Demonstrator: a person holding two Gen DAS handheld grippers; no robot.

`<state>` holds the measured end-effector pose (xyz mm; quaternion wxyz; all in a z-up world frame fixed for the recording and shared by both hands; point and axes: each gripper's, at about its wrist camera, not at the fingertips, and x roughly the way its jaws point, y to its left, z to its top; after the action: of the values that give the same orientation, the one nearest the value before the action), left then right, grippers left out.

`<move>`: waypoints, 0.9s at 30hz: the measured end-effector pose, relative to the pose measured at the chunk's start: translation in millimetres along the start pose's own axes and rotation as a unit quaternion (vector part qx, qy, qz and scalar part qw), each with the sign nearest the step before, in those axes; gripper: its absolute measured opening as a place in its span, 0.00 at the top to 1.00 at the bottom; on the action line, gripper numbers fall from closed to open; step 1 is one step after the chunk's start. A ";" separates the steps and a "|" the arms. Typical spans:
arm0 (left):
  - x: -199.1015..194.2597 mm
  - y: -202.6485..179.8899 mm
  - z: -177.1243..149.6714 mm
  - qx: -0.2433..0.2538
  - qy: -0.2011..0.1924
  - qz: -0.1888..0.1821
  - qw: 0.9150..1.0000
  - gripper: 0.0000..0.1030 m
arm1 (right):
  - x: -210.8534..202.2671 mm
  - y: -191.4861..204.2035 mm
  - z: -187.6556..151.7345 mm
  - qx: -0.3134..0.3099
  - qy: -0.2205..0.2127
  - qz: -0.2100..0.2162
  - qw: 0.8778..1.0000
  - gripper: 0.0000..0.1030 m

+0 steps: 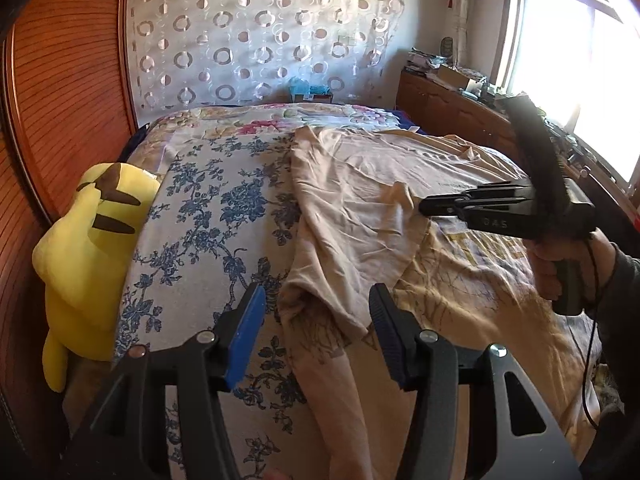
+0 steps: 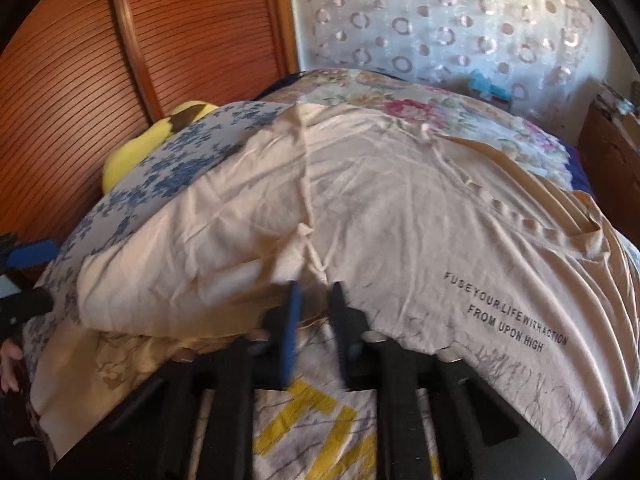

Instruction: Fold small clothes

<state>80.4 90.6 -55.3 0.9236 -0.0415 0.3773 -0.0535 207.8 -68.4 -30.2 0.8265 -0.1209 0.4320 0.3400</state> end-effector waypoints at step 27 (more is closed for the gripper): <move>40.9 5.9 -9.8 0.008 0.045 0.027 0.999 0.47 | -24.6 -11.7 -14.5 0.004 -0.017 -0.045 0.999 0.51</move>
<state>103.0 90.8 -91.3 0.9070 -0.0218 0.4193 -0.0335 196.7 -95.5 -20.3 0.8484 -0.1313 0.4137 0.3032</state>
